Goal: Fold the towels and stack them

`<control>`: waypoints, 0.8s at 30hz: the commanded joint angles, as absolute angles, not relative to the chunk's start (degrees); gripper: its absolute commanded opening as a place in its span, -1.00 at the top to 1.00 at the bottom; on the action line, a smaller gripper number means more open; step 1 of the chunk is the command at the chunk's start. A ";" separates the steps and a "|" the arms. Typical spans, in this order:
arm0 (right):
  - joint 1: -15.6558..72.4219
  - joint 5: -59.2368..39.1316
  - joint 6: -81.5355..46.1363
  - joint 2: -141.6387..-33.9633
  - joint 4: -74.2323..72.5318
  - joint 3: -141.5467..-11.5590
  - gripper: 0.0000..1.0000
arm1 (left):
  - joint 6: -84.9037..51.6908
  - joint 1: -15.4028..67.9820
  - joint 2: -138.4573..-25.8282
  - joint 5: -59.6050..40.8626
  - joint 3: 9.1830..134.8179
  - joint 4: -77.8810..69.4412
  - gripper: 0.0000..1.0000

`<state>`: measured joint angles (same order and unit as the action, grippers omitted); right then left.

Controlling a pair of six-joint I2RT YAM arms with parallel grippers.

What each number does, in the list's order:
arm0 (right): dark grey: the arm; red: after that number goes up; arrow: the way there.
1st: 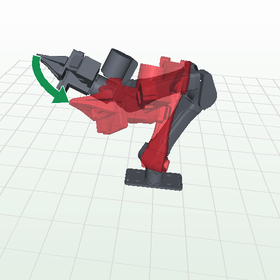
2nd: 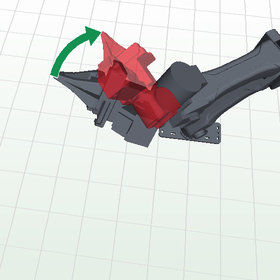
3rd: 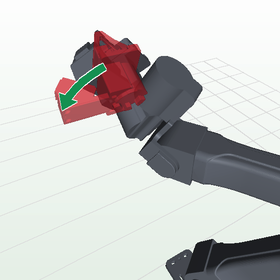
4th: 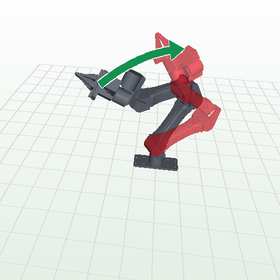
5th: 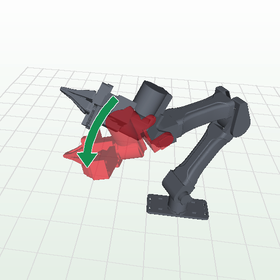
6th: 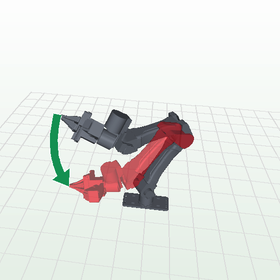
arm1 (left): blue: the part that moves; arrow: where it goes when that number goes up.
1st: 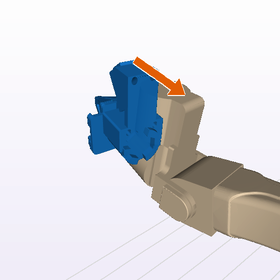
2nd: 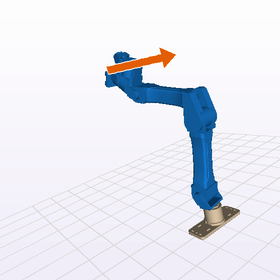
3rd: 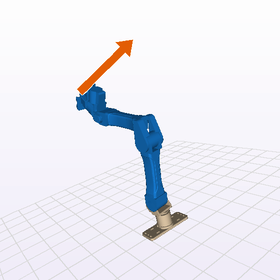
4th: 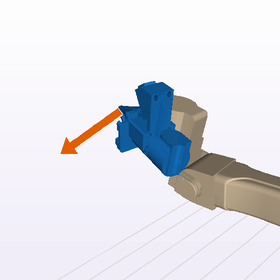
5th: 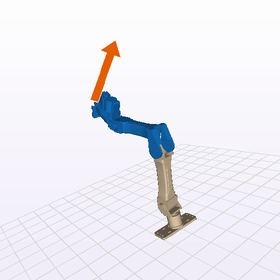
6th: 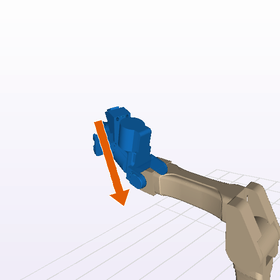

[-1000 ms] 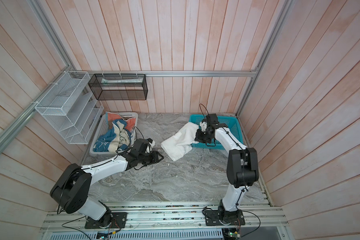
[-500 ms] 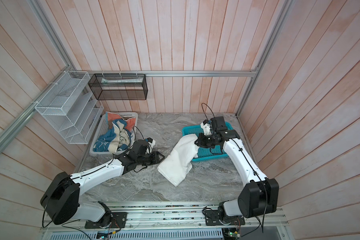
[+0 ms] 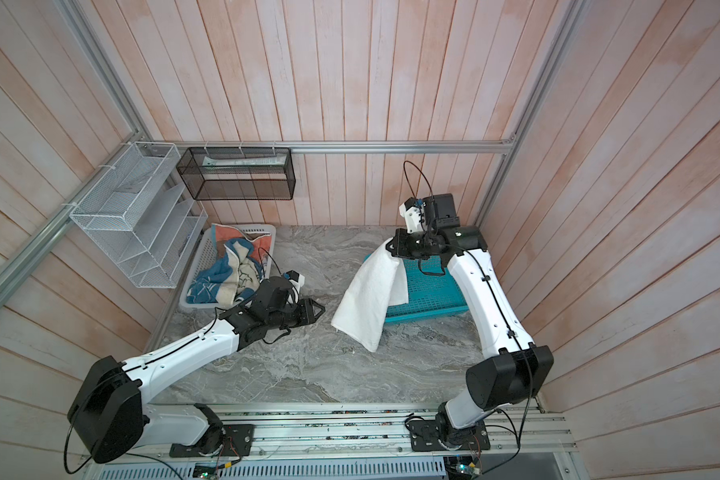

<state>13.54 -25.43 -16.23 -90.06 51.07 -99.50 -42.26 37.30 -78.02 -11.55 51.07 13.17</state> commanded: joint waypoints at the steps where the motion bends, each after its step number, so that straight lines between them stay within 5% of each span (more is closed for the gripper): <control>1: 13.50 -23.78 -15.29 -91.84 50.34 -98.85 1.00 | -41.43 37.60 -79.20 -11.00 53.40 13.80 0.13; 12: 12.09 -21.70 -15.67 -93.59 47.81 -99.93 1.00 | -38.83 37.80 -88.20 -13.45 60.26 13.49 -0.14; 17: 9.86 -23.96 -14.40 -94.63 44.08 -93.38 1.00 | -42.35 37.34 -92.31 -14.48 57.47 7.48 -0.41; 24: 7.60 -23.25 -12.20 -96.23 40.99 -86.55 1.00 | -48.48 33.88 -97.53 -20.22 51.47 -3.80 -0.46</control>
